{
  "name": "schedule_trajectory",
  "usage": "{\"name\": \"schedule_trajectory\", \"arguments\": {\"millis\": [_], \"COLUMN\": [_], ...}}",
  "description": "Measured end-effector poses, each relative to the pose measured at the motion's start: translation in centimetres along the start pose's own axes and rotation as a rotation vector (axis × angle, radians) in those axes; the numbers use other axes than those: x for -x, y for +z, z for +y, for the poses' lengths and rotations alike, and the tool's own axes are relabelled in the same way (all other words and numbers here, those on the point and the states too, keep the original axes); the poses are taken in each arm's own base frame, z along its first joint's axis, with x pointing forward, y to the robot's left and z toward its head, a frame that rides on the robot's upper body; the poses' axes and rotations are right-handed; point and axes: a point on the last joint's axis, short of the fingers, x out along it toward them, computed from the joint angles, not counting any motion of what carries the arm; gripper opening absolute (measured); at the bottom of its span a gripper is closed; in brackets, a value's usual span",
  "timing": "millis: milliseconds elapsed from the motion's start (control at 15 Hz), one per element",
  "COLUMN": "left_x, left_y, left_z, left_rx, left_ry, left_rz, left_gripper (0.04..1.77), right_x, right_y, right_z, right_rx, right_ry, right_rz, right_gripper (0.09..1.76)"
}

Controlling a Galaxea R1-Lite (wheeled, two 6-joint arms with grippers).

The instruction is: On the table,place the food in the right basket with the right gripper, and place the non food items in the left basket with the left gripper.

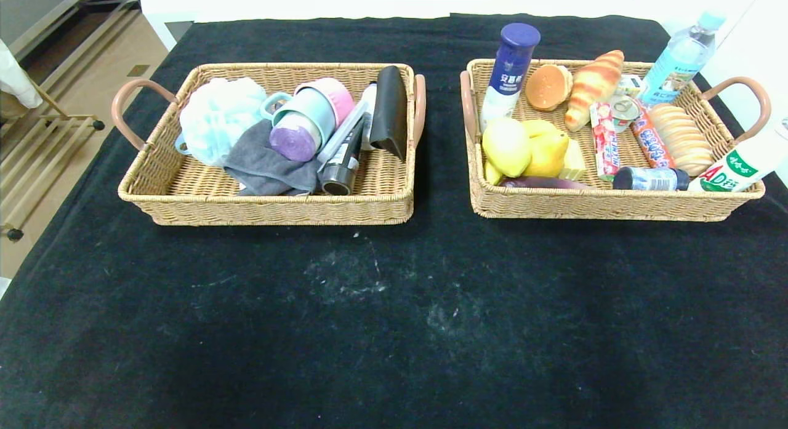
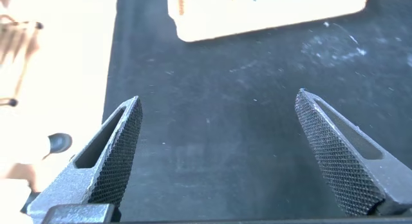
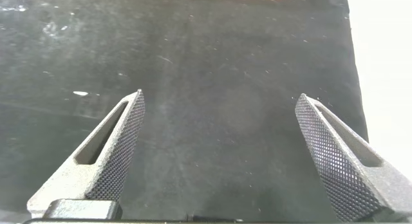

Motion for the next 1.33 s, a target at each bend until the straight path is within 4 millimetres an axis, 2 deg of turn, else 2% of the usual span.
{"name": "schedule_trajectory", "arguments": {"millis": [267, 600, 800, 1067, 1333], "left_x": [0.6, 1.4, 0.6, -2.1, -3.7], "left_y": [-0.5, -3.9, -6.0, -9.8, -13.4], "left_z": [-0.6, -1.4, -1.8, -2.7, -3.3], "left_rx": [-0.006, -0.005, 0.01, 0.023, 0.022], "left_ry": [0.057, 0.018, 0.013, -0.016, -0.045], "left_rz": [-0.007, -0.058, -0.165, -0.248, -0.164], "left_gripper": [1.72, 1.72, 1.72, 1.72, 1.72], "right_x": [0.1, -0.9, -2.7, -5.8, -8.4], "right_y": [-1.5, -0.8, -1.4, -4.2, -7.9], "right_z": [0.1, -0.4, -0.6, -0.8, -0.8], "right_rx": [0.002, 0.003, 0.013, 0.039, 0.05], "right_ry": [-0.003, -0.164, -0.226, -0.231, -0.189], "right_rz": [-0.023, -0.205, -0.267, -0.239, -0.198], "right_gripper": [1.71, 1.71, 1.71, 1.71, 1.71]}}
